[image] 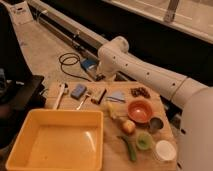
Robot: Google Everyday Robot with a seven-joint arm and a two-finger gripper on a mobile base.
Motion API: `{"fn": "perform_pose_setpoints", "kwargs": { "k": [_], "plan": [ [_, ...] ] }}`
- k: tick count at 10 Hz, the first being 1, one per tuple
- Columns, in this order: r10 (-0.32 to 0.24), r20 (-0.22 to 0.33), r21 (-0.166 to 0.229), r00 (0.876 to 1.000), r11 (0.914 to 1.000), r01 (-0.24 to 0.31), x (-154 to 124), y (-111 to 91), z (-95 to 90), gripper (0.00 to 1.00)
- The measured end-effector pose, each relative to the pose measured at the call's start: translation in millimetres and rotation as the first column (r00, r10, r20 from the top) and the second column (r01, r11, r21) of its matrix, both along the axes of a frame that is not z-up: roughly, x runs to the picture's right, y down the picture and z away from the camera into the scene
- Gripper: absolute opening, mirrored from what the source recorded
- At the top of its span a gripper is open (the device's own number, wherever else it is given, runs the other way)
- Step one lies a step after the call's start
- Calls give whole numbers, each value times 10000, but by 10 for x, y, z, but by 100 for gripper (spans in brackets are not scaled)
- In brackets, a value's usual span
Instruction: Place sponge in red bowl
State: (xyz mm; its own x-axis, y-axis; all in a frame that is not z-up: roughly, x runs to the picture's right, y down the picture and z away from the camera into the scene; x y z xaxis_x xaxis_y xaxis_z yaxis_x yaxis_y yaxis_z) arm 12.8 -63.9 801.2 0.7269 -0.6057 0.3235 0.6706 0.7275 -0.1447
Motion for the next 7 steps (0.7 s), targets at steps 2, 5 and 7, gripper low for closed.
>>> {"fn": "perform_pose_setpoints", "kwargs": {
  "k": [2,5,7],
  "plan": [
    [-22,44,3,10000,10000,22,-38,-3,-4,65],
    [-347,-104,77,9993,9994,348,-37,-30,13,65],
    [-1041,23,286,9946,9942,1040,-243,-58,100,65]
  ]
}}
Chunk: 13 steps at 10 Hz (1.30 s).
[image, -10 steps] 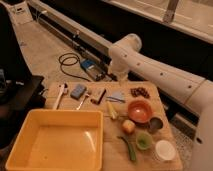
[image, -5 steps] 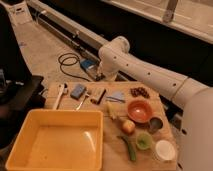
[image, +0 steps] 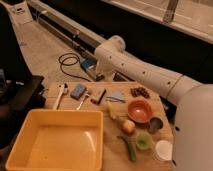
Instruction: Place sponge in red bowl
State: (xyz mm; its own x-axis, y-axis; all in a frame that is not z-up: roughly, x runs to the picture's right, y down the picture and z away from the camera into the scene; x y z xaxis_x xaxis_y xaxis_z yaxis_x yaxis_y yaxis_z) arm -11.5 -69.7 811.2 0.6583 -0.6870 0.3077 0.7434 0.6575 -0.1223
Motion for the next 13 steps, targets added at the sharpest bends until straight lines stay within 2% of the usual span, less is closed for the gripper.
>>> {"fn": "perform_pose_setpoints", "kwargs": {
  "k": [2,5,7,9,10,13],
  "plan": [
    [-589,307,86,9978,9982,586,-310,31,95,65],
    [-1344,1106,51,9847,9909,1347,-907,121,346,65],
    [-1549,1895,-185,9696,9867,1613,-1331,247,572,65],
    [-1589,2552,-423,9537,9836,1752,-1627,396,702,65],
    [-1611,2760,-526,9475,9818,1823,-1740,455,709,65],
    [-1635,2696,-486,9490,9819,1829,-1708,441,721,65]
  ]
}}
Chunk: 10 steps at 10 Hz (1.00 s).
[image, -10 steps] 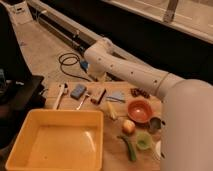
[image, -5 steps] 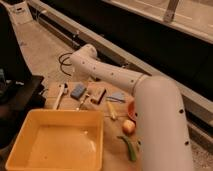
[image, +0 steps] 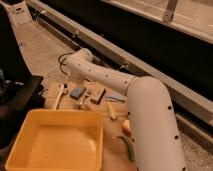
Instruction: Place sponge in red bowl
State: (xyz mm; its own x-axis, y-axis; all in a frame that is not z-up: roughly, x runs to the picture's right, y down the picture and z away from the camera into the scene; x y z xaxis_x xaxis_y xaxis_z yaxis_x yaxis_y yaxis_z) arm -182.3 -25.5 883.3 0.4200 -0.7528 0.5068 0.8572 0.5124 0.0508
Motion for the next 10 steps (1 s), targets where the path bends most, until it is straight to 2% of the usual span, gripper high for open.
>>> {"fn": "perform_pose_setpoints", "kwargs": {
  "k": [1,2,3,4,10],
  "plan": [
    [-39,-27,12,10000,10000,39,-3,-4,-13,65],
    [-352,-278,38,9990,9994,353,42,-5,21,65],
    [-850,-495,-100,9952,9964,846,3,25,65,65],
    [-1065,-463,-206,9932,9942,1056,-70,95,139,65],
    [-1170,-389,-421,9924,9924,1153,-39,179,535,65]
  ]
}}
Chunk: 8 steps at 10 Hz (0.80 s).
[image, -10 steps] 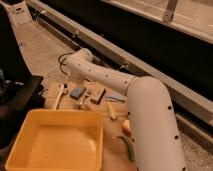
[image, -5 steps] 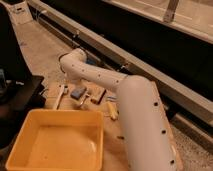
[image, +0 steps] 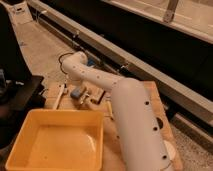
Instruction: Place sponge in red bowl
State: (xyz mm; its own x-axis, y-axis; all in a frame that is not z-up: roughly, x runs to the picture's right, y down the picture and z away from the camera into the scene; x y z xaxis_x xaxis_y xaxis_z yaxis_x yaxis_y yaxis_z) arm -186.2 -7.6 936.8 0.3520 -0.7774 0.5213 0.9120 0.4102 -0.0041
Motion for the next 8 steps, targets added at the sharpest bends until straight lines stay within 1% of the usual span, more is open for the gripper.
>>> {"fn": "perform_pose_setpoints", "kwargs": {
  "k": [1,4,8],
  "plan": [
    [23,21,-111,10000,9999,-23,0,25,82,65],
    [58,22,-426,10000,9991,-57,10,87,247,65],
    [203,137,-1075,9997,9940,-187,4,250,472,65]
  ]
}}
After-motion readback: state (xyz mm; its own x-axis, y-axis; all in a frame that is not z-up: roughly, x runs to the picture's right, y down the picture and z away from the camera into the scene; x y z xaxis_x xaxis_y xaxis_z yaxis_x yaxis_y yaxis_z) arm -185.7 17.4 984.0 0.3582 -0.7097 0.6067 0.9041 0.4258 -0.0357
